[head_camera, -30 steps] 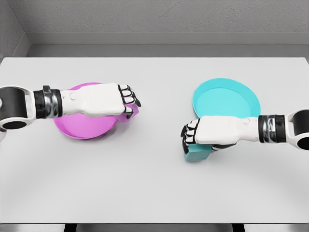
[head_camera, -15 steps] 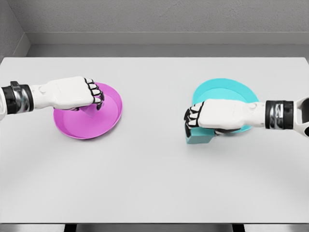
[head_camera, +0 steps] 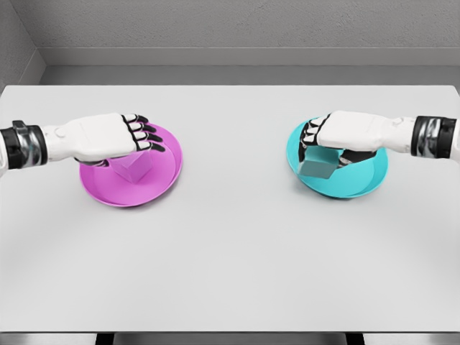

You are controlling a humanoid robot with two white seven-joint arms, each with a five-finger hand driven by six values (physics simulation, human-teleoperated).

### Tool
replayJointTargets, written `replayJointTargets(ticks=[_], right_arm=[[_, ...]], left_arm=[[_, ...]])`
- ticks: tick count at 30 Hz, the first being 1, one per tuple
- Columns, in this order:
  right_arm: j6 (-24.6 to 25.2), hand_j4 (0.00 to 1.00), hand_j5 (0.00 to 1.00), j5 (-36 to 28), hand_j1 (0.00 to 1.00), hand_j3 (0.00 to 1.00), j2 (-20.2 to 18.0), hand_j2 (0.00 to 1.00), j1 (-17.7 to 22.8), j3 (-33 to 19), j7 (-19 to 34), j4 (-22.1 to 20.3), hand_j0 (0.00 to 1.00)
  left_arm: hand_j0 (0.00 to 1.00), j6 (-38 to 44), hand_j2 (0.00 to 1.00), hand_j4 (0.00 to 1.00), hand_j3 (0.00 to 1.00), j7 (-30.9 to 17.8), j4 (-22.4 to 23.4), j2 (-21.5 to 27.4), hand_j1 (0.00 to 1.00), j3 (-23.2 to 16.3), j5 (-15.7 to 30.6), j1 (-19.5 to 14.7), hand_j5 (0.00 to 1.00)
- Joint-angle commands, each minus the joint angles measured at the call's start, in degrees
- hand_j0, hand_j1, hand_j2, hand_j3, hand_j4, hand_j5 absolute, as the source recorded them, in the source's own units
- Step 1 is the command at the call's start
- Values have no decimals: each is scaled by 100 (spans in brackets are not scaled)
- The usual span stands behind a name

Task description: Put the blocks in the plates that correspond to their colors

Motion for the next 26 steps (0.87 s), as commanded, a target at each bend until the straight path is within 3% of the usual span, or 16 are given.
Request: replayJointTargets(ticks=[1,5,8,12,13,14,17,23,25,26], right_arm=[[19,50,50,-33,50,50,71,50,0,-160,-5,540,50],[19,50,50,2,50,50,80,50,-17,-169,-5,927,50],[19,50,50,11,50,50,115,50,-18,-230,-5,1033,50],[19,52,52,2,52,52,150,52,-18,-230,-5,1042,52],[19,81,81,-42,81,81,150,81,-18,-230,-5,1042,81],[19,100,100,-77,100,100,150,100,-9,-230,-5,1015,100],[19,100,100,-77,100,100,150,100,-9,-230,-5,971,100],[19,100,100,-77,100,100,98,100,-17,-248,-5,945,100],[19,100,100,-77,100,100,36,100,70,-626,-5,725,100],[19,100,100,-77,100,100,-174,100,70,-696,-5,515,100]], left_arm=[[100,9,100,100,100,4,1,87,100,107,387,9,100],[100,9,100,100,100,4,247,245,100,274,835,140,100],[100,9,100,100,100,4,247,404,100,1039,1002,659,100],[100,9,100,100,100,4,326,536,100,1162,1169,729,100],[100,9,100,100,100,4,318,571,100,1214,1178,800,100],[100,9,100,100,100,-5,318,571,100,1346,1213,879,100],[100,9,100,100,100,-14,291,641,100,1390,1231,1125,100],[100,9,100,100,100,-22,247,632,100,1469,1231,1178,100],[100,9,100,100,100,-119,151,641,100,1469,1231,1222,100],[100,9,100,100,100,-145,124,632,100,1469,1231,1239,100]])
